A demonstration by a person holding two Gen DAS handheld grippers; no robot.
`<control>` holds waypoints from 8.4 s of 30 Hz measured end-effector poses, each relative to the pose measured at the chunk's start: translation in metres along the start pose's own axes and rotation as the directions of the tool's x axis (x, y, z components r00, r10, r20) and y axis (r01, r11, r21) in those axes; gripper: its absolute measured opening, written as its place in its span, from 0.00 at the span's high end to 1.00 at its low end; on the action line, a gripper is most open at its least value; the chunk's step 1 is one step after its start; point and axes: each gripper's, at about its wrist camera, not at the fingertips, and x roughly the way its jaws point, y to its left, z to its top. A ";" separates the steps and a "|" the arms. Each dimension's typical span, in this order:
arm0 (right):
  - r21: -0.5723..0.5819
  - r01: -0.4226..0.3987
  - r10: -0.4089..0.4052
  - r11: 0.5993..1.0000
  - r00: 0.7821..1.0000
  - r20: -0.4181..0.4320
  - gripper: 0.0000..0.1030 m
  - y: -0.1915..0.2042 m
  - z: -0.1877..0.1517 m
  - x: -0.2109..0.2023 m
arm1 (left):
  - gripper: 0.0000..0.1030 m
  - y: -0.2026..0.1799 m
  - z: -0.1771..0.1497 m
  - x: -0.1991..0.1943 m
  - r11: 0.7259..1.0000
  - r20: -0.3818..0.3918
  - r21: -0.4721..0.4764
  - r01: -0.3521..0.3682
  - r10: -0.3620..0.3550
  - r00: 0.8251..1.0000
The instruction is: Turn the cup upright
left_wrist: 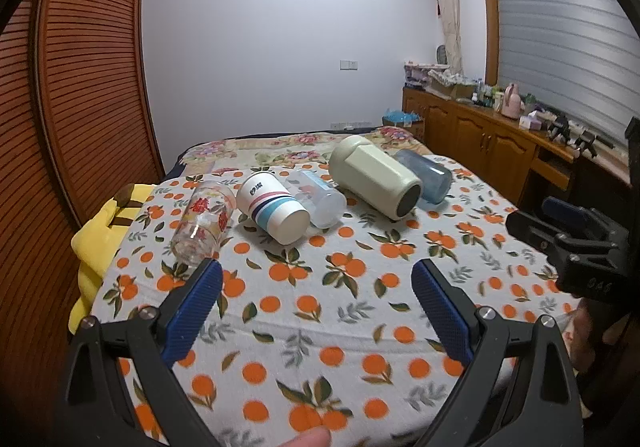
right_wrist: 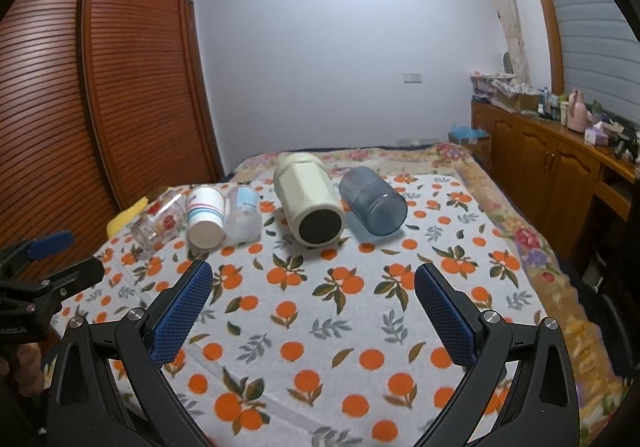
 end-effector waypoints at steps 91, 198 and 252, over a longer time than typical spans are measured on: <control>-0.088 -0.029 0.020 0.996 0.994 -0.108 0.00 -0.041 0.076 0.095 | 0.46 -0.018 0.079 0.161 0.980 -0.457 -0.068 0.186 -0.196 0.868; 0.075 -0.199 0.208 0.977 0.826 -0.523 0.38 0.031 0.020 0.150 | 0.29 0.033 -0.009 0.052 0.990 -0.167 -0.126 0.070 -0.091 0.982; -0.084 -0.238 0.209 0.967 0.942 -0.262 0.17 0.053 0.021 0.080 | 0.13 0.022 0.001 0.025 0.996 -0.009 -0.089 0.000 -0.001 1.000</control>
